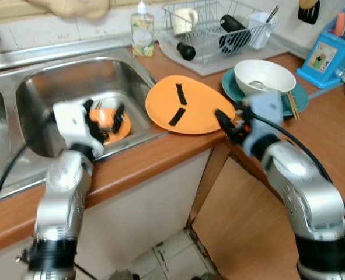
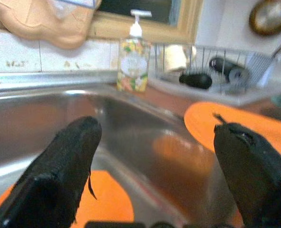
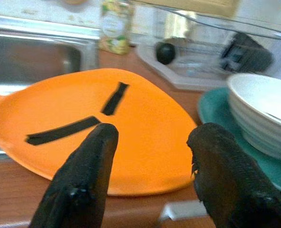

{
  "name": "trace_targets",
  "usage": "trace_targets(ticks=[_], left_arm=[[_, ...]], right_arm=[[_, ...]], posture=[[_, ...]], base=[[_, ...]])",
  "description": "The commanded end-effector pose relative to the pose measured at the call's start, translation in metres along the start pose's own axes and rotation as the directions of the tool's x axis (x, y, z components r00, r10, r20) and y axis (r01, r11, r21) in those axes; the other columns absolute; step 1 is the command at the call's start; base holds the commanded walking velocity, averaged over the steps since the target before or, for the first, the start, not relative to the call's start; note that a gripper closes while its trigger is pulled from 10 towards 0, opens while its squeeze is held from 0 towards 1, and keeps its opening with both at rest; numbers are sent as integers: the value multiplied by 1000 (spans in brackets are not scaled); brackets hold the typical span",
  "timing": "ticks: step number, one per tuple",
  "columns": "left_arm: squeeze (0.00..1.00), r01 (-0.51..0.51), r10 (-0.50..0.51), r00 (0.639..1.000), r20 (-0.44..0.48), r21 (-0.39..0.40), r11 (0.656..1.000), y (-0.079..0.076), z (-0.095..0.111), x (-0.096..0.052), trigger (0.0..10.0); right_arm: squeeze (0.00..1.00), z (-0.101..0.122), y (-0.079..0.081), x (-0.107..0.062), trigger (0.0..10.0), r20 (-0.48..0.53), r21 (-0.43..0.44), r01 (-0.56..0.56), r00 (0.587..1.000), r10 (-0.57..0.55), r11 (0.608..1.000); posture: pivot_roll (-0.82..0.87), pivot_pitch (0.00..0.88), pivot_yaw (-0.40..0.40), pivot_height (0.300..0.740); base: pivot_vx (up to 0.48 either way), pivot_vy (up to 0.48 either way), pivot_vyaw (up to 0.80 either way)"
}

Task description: Kitchen organization

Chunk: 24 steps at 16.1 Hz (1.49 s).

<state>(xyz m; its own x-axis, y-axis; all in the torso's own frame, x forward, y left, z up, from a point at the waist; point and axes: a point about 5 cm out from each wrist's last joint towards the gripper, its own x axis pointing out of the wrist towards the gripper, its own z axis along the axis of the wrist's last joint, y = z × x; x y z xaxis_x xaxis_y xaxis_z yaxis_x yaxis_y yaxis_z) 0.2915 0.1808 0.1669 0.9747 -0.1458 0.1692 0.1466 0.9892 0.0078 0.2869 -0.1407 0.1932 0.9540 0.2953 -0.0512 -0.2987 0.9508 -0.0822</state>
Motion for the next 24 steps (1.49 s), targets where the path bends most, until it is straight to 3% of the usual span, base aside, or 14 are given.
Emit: trace_targets(ticks=[1, 2, 3, 7, 10, 19, 22, 24], left_arm=[[0, -6, 6, 1000, 12, 42, 999, -11, 5, -8, 10000], [0, -4, 3, 1000, 14, 44, 999, -13, 5, -10, 10000], [0, 7, -7, 1000, 3, 45, 999, -19, 5, -16, 10000], [0, 16, -12, 998, -54, 73, 997, -28, 1, -27, 10000], [0, 1, 3, 998, -59, 69, 998, -28, 4, -26, 10000], [0, 9, -5, 997, -72, 57, 998, -31, 6, -25, 10000], [0, 7, -4, 998, -69, 56, 998, -31, 7, -24, 10000], [0, 3, 0, 998, -67, 58, 998, -31, 8, -26, 10000]], right_arm=[[741, 3, -3, -9, 10000, 37, 3, 53, 998, -53, 999], [741, 2, -3, -11, 10000, 34, 6, 55, 998, -55, 998], [0, -1, -3, -16, 10000, 29, 16, 71, 997, -71, 997], [0, -9, -3, -30, 10000, 29, 46, 103, 994, -104, 994], [0, -11, 0, -33, 10000, 22, 46, 91, 995, -92, 995], [0, -8, 3, -34, 10000, 38, 41, 79, 996, -80, 996], [0, -5, 7, -32, 10000, 32, -47, 27, 999, -26, 999], [0, -4, 11, -32, 10000, 45, -35, -8, 999, 9, 999]], posture=[[-162, 0, -13, 740], [-163, 0, -13, 740], [-161, 0, -12, 740], [-165, 0, -5, 740], [-165, 0, -5, 740], [-173, 0, 3, 740], [-169, 0, -2, 740], [-164, 0, -8, 740]], base=[[0, 0, 0], [0, 0, 0], [0, 0, 0], [0, 0, 0], [0, 0, 0], [317, 0, 0], [355, 0, 533], [352, 0, 628]])
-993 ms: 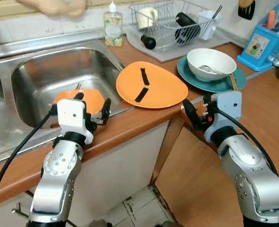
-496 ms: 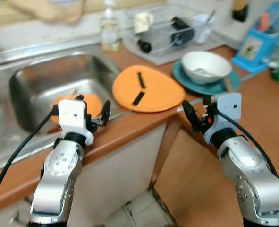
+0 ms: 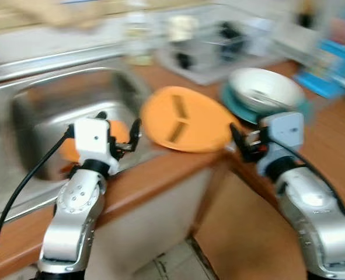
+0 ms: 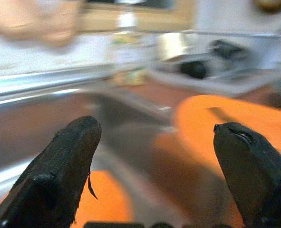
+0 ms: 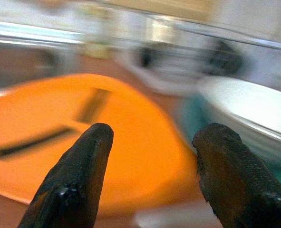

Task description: Kitchen organization

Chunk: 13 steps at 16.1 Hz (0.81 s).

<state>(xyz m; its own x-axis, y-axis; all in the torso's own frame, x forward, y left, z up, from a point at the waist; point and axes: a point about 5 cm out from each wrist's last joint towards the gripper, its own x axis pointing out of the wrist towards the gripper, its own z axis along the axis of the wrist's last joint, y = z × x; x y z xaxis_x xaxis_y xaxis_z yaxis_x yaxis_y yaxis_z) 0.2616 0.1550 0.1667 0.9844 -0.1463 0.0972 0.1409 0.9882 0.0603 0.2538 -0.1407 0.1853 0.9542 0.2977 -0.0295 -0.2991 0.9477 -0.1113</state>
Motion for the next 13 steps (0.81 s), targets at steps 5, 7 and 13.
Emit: trace_targets(ticks=[5, 7, 13], left_arm=[[0, -15, 15, 1000, -1, 4, 1000, 1, 2, -3, 10000], [0, -10, 10, 1000, -3, 3, 1000, 0, 1, -3, 10000], [0, -1, 0, 1000, -30, -47, 999, 2, 0, 1, 10000]], right_arm=[[0, 4, 2, -1, 10000, 16, 21, -27, 1000, 27, 999], [0, 2, -2, -1, 10000, -2, 60, 4, 1000, -4, 998], [1000, -3, -20, -1, 10000, -92, 162, 43, 995, -28, 986]], posture=[[-167, 0, -15, 740], [-170, 0, -14, 740], [-165, 0, -14, 740]], base=[[202, 0, 0], [0, 0, 0], [0, 0, 0]])
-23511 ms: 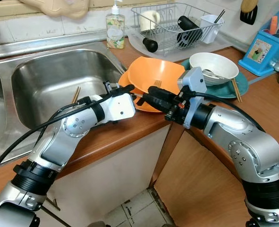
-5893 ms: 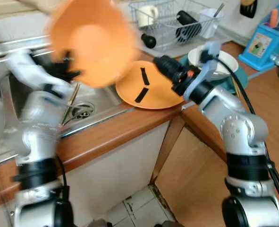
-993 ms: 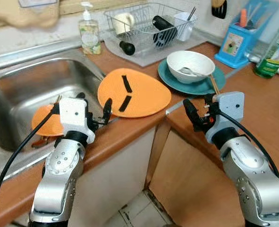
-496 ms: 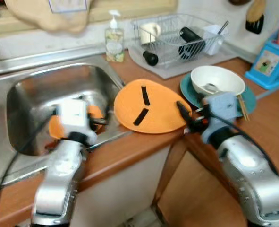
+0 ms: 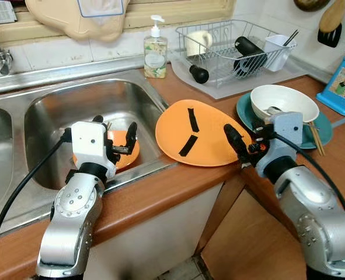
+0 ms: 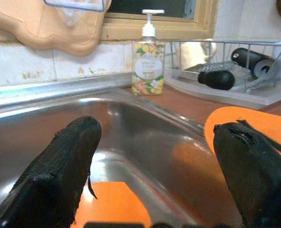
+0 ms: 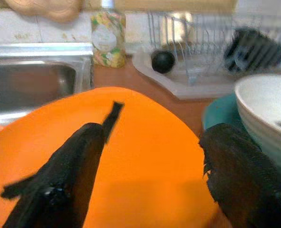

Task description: Kitchen organization

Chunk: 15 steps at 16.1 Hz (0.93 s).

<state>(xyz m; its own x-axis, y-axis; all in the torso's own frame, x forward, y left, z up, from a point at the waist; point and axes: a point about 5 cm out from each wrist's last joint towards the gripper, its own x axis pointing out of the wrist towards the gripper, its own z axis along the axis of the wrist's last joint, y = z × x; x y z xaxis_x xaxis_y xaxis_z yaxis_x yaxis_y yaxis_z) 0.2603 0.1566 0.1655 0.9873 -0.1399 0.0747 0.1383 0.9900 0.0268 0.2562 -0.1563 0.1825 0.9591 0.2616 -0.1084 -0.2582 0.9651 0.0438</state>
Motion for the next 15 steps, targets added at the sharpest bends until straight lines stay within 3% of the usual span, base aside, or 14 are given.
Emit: trace_targets(ticks=[1, 3, 4, 5, 7, 9, 10, 11, 12, 13, 15], left_arm=[[0, 4, -4, 1000, -11, -41, 999, 3, 1, 3, 10000], [0, 24, -25, 999, -26, -68, 997, 4, -1, 4, 10000], [741, 51, -53, 998, -22, -100, 994, 3, -1, 5, 10000], [1000, 97, -101, 995, -23, -128, 987, 1, -1, 7, 10000], [1000, 97, -107, 992, -62, -150, 984, 6, -3, 12, 10000], [1000, 78, -100, 991, -89, -229, 970, 14, -3, 21, 10000], [39, 67, -97, 990, -102, -265, 962, 19, -3, 25, 10000], [0, 68, -105, 989, -103, -309, 949, 23, -4, 29, 10000], [0, 91, -147, 981, -125, -376, 922, 26, -7, 34, 10000], [0, 102, -164, 978, -131, -390, 915, 26, -8, 34, 10000], [0, 142, -250, 952, -174, -474, 869, 25, -14, 39, 10000]], right_arm=[[1000, 1, -7, 0, 10000, -40, 24, 0, 999, 1, 1000], [1000, 0, -13, -2, 10000, -95, 69, 18, 995, -11, 997], [1000, -2, -17, -2, 10000, -142, 79, 37, 990, -26, 996], [1000, -5, -22, -4, 10000, -201, 91, 65, 978, -46, 994], [1000, -6, -28, -7, 10000, -234, 114, 95, 970, -66, 989], [1000, -8, -31, -9, 10000, -268, 141, 115, 961, -74, 983], [992, -9, -32, -9, 10000, -278, 158, 115, 958, -68, 981], [533, -9, -31, -9, 10000, -290, 180, 111, 955, -55, 977], [0, -12, -30, -7, 10000, -311, 209, 103, 950, -33, 973], [0, -13, -30, -7, 10000, -317, 216, 100, 948, -27, 971], [0, -16, -29, -2, 10000, -323, 264, 89, 946, 1, 960]], posture=[[-168, 0, -11, 740], [-173, 0, -5, 740], [-176, 0, -2, 740], [-184, 0, 6, 740], [-190, 0, 14, 740], [-194, 0, 17, 740], [-193, 0, 17, 740], [-192, 0, 16, 740], [-186, 0, 13, 740], [-186, 0, 13, 740], [-180, 0, 15, 740]], base=[[0, 0, 0], [0, 0, 0], [0, 0, 0], [0, 0, 0], [0, 0, 0], [0, 0, 0], [0, 0, 0], [0, 0, 0], [0, 0, 0], [0, 0, 0], [0, 0, 0]])
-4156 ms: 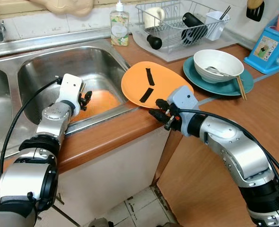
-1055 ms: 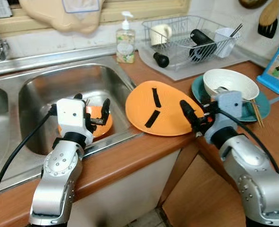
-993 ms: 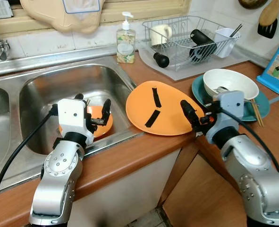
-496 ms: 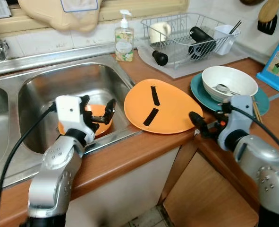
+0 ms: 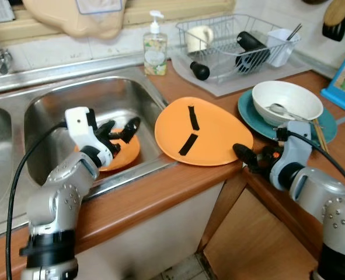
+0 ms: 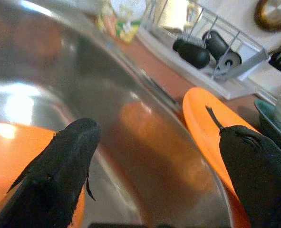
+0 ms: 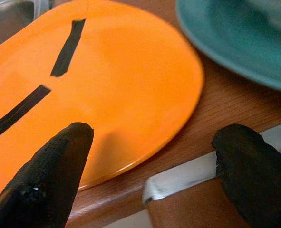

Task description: Kitchen organization

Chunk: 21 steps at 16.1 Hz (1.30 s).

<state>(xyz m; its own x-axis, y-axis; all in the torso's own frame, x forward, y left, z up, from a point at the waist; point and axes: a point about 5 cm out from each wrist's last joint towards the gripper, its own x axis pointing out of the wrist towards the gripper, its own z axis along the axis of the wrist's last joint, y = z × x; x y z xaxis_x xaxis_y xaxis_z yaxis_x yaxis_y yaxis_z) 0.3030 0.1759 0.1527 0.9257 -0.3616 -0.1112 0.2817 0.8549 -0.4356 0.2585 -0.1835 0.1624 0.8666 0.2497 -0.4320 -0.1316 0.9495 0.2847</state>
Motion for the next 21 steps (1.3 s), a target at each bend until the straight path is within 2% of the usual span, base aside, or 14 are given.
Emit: trace_targets(ticks=[1, 3, 6, 8, 9, 10, 12, 14, 15, 19, 21], left_arm=[[0, 22, -23, 1000, -18, -42, 999, 1, 1, 4, 10000], [0, 21, -27, 998, -54, -116, 993, 8, -5, 12, 10000], [0, 84, -104, 992, -69, -242, 967, 6, -10, 21, 10000], [0, 124, -146, 985, -90, -215, 969, 1, -14, 28, 10000], [0, 150, -175, 981, -87, -238, 960, -2, -15, 33, 10000], [0, 195, -225, 972, -70, -300, 934, -6, -16, 40, 10000], [0, 211, -247, 966, -78, -319, 924, -8, -19, 42, 10000], [0, 211, -259, 958, -125, -310, 927, -10, -30, 47, 10000], [0, 221, -265, 957, -119, -297, 929, -10, -31, 48, 10000], [0, 296, -343, 935, -90, -338, 893, -18, -34, 53, 10000], [0, 338, -378, 925, -36, -375, 863, -21, -30, 54, 3373]], right_arm=[[0, 4, 1, 3, 10000, 6, 17, -20, 1000, 20, 1000], [0, 4, 4, 10, 10000, 3, 41, -52, 999, 52, 998], [0, 5, 7, 18, 10000, 7, 60, -82, 997, 82, 995], [0, 6, 8, 24, 10000, 3, 60, -78, 997, 78, 995], [0, 6, 9, 27, 10000, 3, 56, -88, 996, 88, 995], [0, 7, 14, 30, 10000, 7, 49, -115, 993, 115, 992], [0, 8, 17, 31, 10000, 9, 41, -130, 992, 129, 991], [0, 10, 21, 33, 10000, 17, 31, -155, 988, 154, 987], [0, 10, 23, 33, 10000, 21, 27, -164, 986, 163, 986], [0, 15, 31, 38, 10000, 50, 17, -197, 979, 196, 980], [0, 18, 35, 39, 10000, 63, 10, -214, 975, 213, 977]], posture=[[-180, 0, 19, 740], [-176, 0, 22, 740], [-171, 0, 24, 740], [-165, 0, 22, 740], [-160, 0, 22, 740], [-161, 0, 22, 740], [-162, 0, 21, 740], [-162, 0, 20, 740], [-162, 0, 20, 740], [-163, 0, 21, 740], [-160, 0, 20, 740]], base=[[0, 0, 0], [0, 0, 0], [0, 0, 0], [0, 0, 0], [0, 0, 0], [0, 0, 0], [0, 0, 0], [0, 0, 0], [0, 0, 0], [0, 0, 0], [0, 0, 0]])
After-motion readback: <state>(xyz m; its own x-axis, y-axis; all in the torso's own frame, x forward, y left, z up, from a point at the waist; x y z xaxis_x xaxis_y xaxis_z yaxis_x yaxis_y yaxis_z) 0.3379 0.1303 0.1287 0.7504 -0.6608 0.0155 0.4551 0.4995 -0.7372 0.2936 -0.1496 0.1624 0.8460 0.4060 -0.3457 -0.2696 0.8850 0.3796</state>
